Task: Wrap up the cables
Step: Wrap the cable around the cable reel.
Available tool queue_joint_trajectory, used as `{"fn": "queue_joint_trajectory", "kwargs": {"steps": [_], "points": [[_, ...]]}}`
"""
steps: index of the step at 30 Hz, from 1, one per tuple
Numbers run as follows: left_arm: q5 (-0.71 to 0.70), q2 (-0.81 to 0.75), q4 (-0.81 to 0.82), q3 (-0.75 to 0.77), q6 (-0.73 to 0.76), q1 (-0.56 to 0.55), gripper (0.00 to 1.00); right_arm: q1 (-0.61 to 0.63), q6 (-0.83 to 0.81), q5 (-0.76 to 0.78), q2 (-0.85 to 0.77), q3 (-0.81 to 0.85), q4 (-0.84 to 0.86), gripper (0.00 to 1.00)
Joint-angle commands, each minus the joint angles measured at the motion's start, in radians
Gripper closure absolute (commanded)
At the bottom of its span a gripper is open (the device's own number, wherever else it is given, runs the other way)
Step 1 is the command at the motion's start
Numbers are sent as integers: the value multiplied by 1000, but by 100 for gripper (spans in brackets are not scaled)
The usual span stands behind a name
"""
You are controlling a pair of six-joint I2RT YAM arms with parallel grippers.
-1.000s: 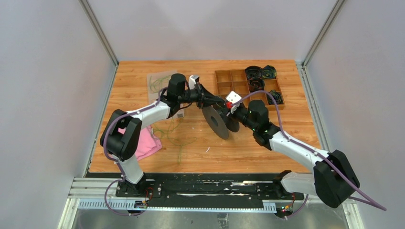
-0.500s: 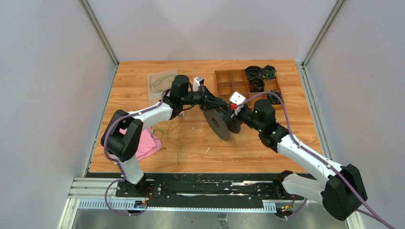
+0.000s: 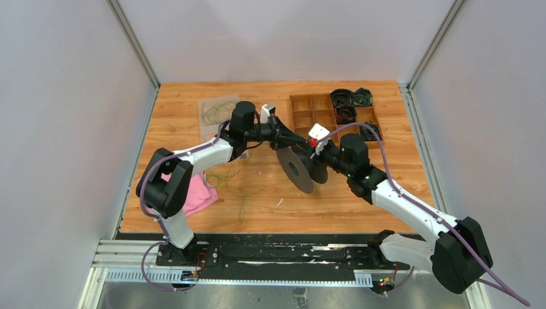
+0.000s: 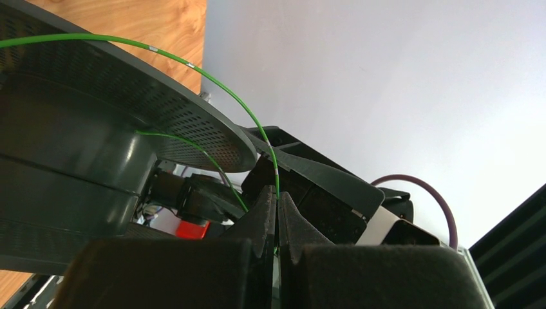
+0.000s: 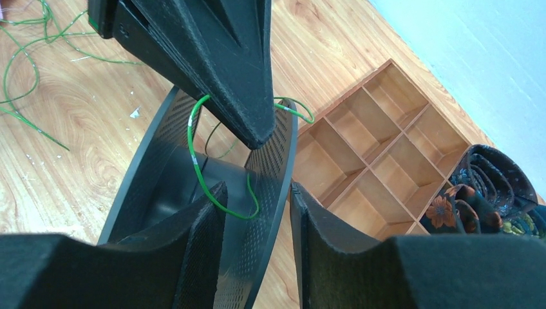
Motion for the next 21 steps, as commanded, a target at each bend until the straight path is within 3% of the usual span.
{"fn": "queue_joint_trajectory", "kwargs": {"steps": [1,7,16,21], "points": [[16,1,28,17,3,-5,100,-10,27,42,26,2,44,61],[16,11,28,19,7,-5,100,-6,46,59,43,4,68,68],[12,26,30,23,10,-5,100,11,53,99,53,20,52,93],[13,40,49,28,3,-5,100,21,57,118,58,35,42,98]]}}
